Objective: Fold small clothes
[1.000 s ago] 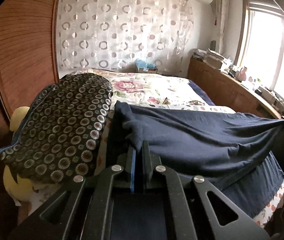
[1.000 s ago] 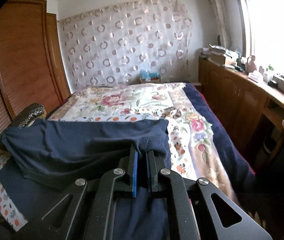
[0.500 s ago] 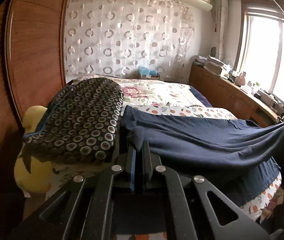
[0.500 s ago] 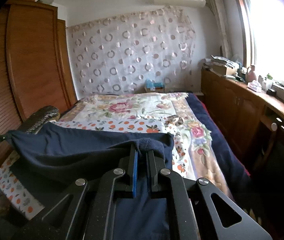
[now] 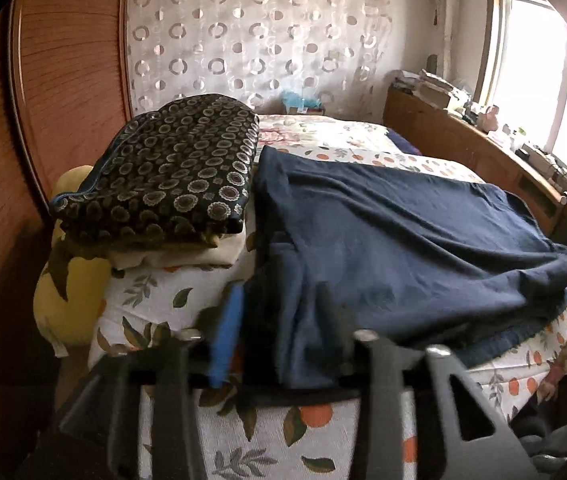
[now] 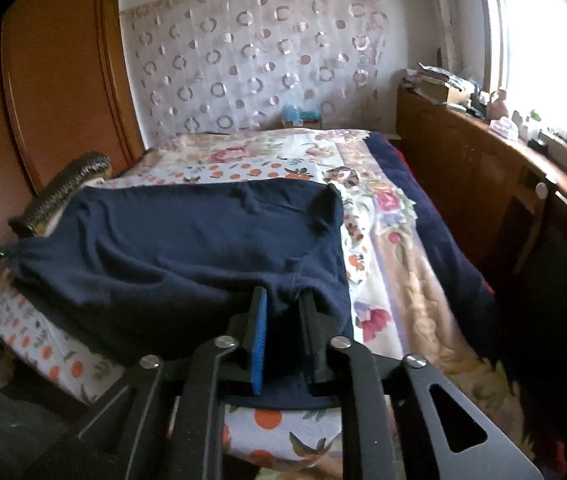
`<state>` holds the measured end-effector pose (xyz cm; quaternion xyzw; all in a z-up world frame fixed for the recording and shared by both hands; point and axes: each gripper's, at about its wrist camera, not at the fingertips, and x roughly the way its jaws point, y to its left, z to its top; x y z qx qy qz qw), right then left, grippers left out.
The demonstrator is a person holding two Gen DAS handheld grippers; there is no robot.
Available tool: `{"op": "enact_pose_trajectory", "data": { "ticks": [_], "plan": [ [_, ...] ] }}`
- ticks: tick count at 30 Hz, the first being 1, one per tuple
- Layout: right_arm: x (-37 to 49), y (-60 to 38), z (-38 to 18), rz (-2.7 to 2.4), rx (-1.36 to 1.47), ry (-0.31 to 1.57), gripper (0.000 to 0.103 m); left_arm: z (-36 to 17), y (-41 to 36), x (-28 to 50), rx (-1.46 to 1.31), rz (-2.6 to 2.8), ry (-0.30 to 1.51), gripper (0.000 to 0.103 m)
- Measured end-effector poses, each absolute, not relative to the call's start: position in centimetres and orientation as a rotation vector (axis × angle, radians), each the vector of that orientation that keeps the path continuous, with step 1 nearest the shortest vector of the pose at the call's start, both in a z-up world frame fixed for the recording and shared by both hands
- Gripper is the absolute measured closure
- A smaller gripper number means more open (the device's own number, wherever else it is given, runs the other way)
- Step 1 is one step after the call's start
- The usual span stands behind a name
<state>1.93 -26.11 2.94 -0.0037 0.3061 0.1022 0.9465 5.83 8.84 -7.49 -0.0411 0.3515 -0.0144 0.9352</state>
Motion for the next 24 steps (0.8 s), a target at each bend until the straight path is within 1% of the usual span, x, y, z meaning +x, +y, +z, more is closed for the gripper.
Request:
{"op": "enact_pose_trajectory", "data": {
  "ticks": [1, 3, 4, 5, 7, 13, 24],
  "plan": [
    [2.3, -25.8, 3.0, 0.202, -0.011, 0.618, 0.063, -7.5, 8.7, 5.7, -0.081, -0.036, 0.720, 0.055],
    [3.0, -25.4, 3.2, 0.200, -0.010, 0.604, 0.052, -7.4, 8.5, 5.7, -0.078, -0.045, 0.721, 0.046],
    [3.3, -25.1, 3.3, 0.200, -0.012, 0.598, 0.052, -7.4, 8.4, 5.7, -0.077, -0.050, 0.719, 0.037],
    [3.7, -24.6, 3.3, 0.202, -0.017, 0.591, 0.051, -7.4, 8.3, 5.7, -0.079, -0.057, 0.718, 0.032],
    [3.9, -23.5, 3.2, 0.215, -0.028, 0.576, 0.051, -7.6, 8.2, 5.6, -0.081, -0.062, 0.718, 0.028],
    [5.9, -21.0, 0.3, 0.297, -0.027, 0.587, 0.050, -8.0, 7.7, 5.6, -0.068, -0.040, 0.725, 0.027],
    [11.1, -16.1, -4.1, 0.382, -0.087, 0.676, 0.050, -8.3, 7.6, 5.5, -0.054, -0.019, 0.729, 0.027]
  ]
}}
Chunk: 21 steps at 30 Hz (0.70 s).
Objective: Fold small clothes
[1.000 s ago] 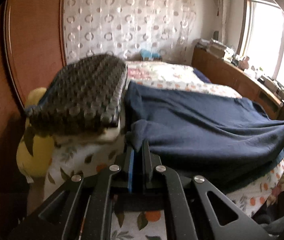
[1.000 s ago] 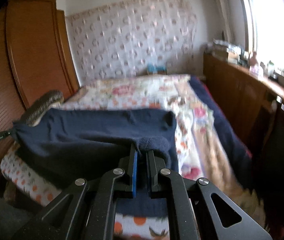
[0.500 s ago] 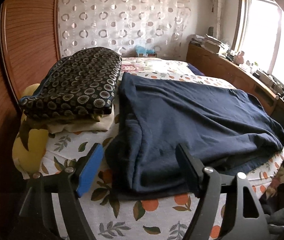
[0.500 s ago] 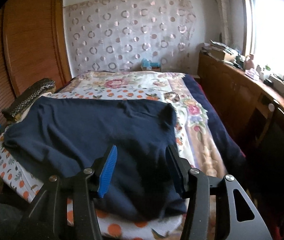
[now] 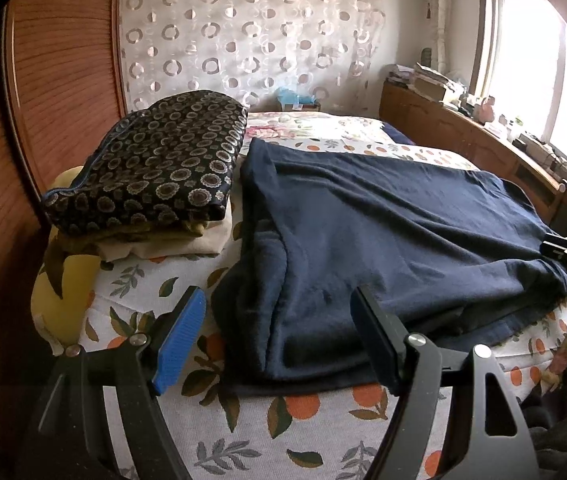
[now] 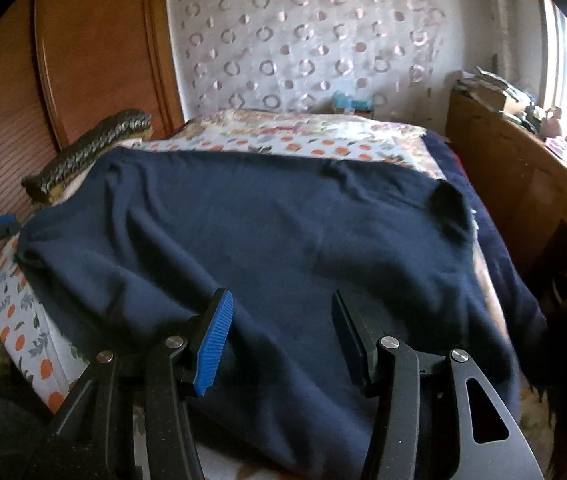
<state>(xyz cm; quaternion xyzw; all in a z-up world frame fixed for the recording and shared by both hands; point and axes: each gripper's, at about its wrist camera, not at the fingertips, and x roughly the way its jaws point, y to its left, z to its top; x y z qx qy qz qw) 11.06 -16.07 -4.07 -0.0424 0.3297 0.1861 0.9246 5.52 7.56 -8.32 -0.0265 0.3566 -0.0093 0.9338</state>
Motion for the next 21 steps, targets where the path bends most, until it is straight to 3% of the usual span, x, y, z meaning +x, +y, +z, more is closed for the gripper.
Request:
{"op": "enact_pose_trajectory", "data": {
  "ticks": [18, 21],
  "plan": [
    [13.7, -13.2, -5.4, 0.358, -0.154, 0.709, 0.045, -10.5, 10.7, 4.6, -0.117, 0.024, 0.787, 0.028],
    [13.5, -13.2, -5.4, 0.357, -0.153, 0.709, 0.044, -10.8, 10.7, 4.9, -0.146, -0.010, 0.802, 0.039]
  ]
}}
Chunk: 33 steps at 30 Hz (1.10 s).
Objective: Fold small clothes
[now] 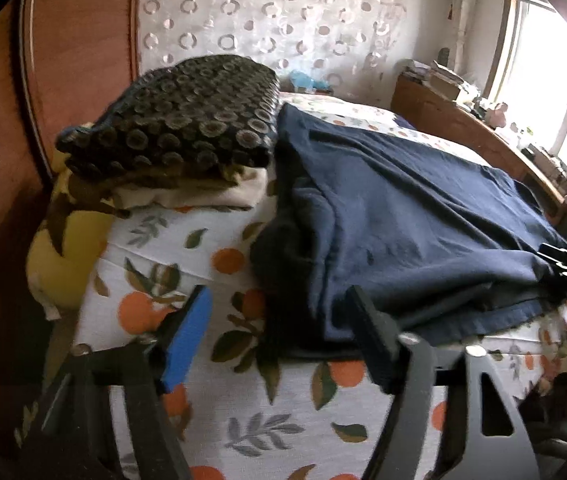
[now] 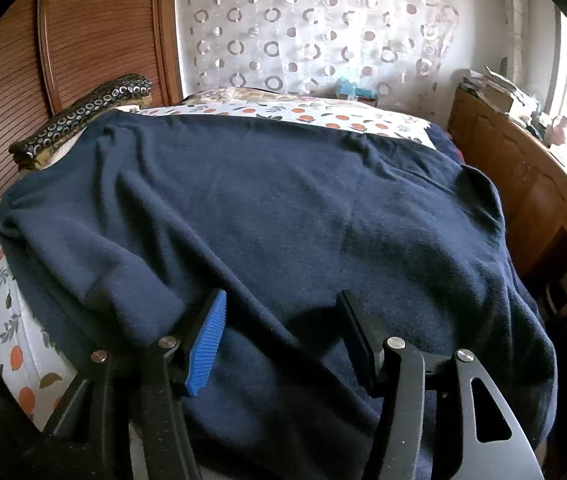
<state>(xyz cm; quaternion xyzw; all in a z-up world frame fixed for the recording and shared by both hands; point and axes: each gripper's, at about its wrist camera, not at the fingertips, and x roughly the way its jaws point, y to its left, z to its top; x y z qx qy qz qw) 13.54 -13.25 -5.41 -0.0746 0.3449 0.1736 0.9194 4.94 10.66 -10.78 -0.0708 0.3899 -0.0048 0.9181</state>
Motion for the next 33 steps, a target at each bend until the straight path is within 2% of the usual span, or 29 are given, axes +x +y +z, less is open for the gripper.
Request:
{"op": "enact_pose_trajectory", "data": {
  "ticks": [2, 9, 10, 11, 16, 26, 33],
  "plan": [
    [13.3, -13.0, -5.6, 0.355, -0.153, 0.707, 0.044, -11.2, 10.4, 5.3, -0.143, -0.013, 0.819, 0.048],
    [11.8, -13.8, -5.6, 0.355, -0.154, 0.704, 0.044, -11.5, 9.6, 5.5, -0.117, -0.008, 0.837, 0.057],
    [11.8, -13.8, -5.6, 0.354, -0.154, 0.705, 0.044, -11.4, 9.4, 5.5, -0.111, -0.009, 0.836, 0.063],
    [11.8, -13.8, -5.6, 0.355, -0.154, 0.705, 0.044, -11.5, 9.1, 5.4, -0.102, -0.021, 0.836, 0.074],
    [11.7, -14.1, -5.5, 0.354, -0.155, 0.704, 0.043, -11.4, 8.2, 5.5, -0.091, -0.054, 0.836, 0.094],
    [11.5, -14.4, -5.5, 0.354, -0.153, 0.705, 0.043, -4.2, 5.0, 4.7, -0.112, -0.184, 0.614, 0.096],
    [11.1, -15.0, -4.9, 0.352, -0.149, 0.704, 0.042, -0.7, 1.8, 6.3, -0.093, -0.289, 0.540, 0.096]
  ]
}}
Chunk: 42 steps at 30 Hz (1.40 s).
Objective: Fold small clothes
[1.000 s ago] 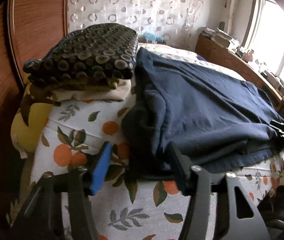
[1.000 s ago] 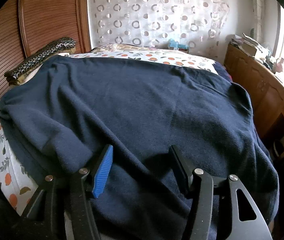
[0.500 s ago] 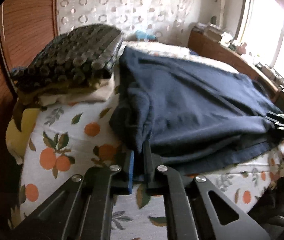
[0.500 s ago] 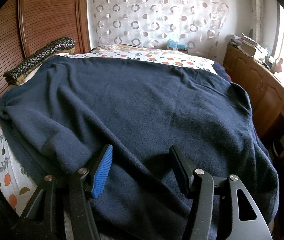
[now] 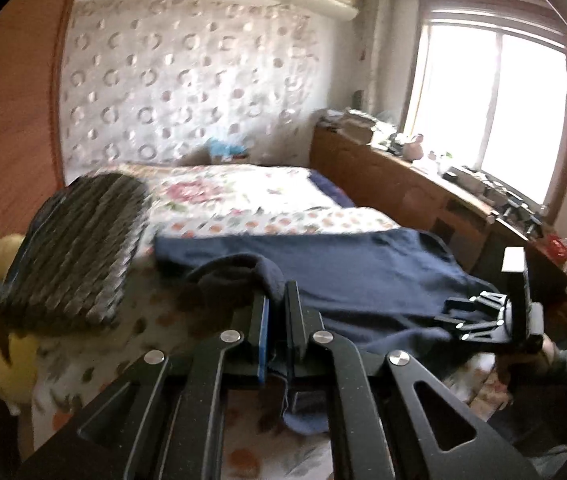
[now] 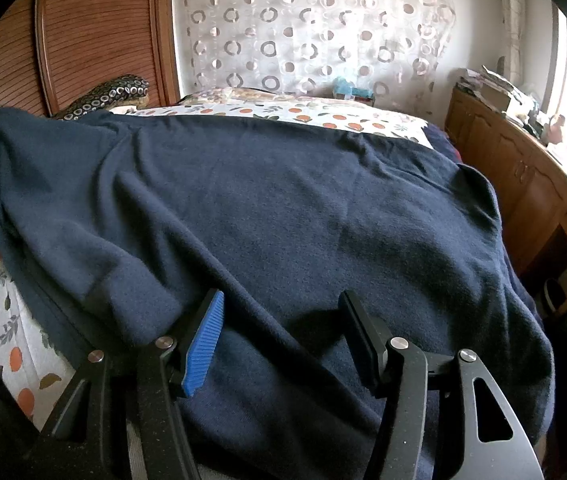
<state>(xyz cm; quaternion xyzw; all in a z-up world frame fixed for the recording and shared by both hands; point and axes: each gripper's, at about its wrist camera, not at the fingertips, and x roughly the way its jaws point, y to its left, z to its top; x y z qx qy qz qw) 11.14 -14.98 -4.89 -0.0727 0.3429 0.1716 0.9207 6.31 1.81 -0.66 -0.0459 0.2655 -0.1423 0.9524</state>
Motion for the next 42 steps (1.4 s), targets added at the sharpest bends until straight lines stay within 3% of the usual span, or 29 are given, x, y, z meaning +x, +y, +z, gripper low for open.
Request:
{"op": "enact_pose_trajectory", "data": {
  "ticks": [15, 22, 24, 28, 30, 34, 42],
  "plan": [
    [6.4, -22.0, -0.1, 0.230, -0.086, 0.558, 0.042, 6.2, -8.8, 9.4, 0.025, -0.549, 0.449, 0.096],
    [4.8, -21.4, -0.9, 0.224, -0.065, 0.552, 0.042, 5.8, -12.2, 10.6, 0.121, -0.565, 0.491, 0.096],
    [5.0, -21.1, -1.1, 0.230, -0.066, 0.561, 0.043, 4.9, -12.3, 11.0, 0.131, -0.581, 0.532, 0.089],
    [5.1, -20.2, -1.5, 0.249, -0.076, 0.578, 0.043, 3.7, -11.9, 10.3, 0.133, -0.569, 0.539, 0.060],
    [5.3, -19.9, -1.4, 0.261, -0.078, 0.582, 0.043, 3.5, -11.7, 10.1, 0.123, -0.572, 0.543, 0.058],
    [5.5, -19.2, -1.0, 0.287, -0.091, 0.584, 0.043, 3.0, -10.7, 9.5, 0.123, -0.538, 0.537, 0.034],
    [7.6, -18.9, -1.2, 0.355, -0.119, 0.595, 0.042, 1.1, -7.0, 8.6, 0.073, -0.454, 0.549, 0.030]
  ]
}}
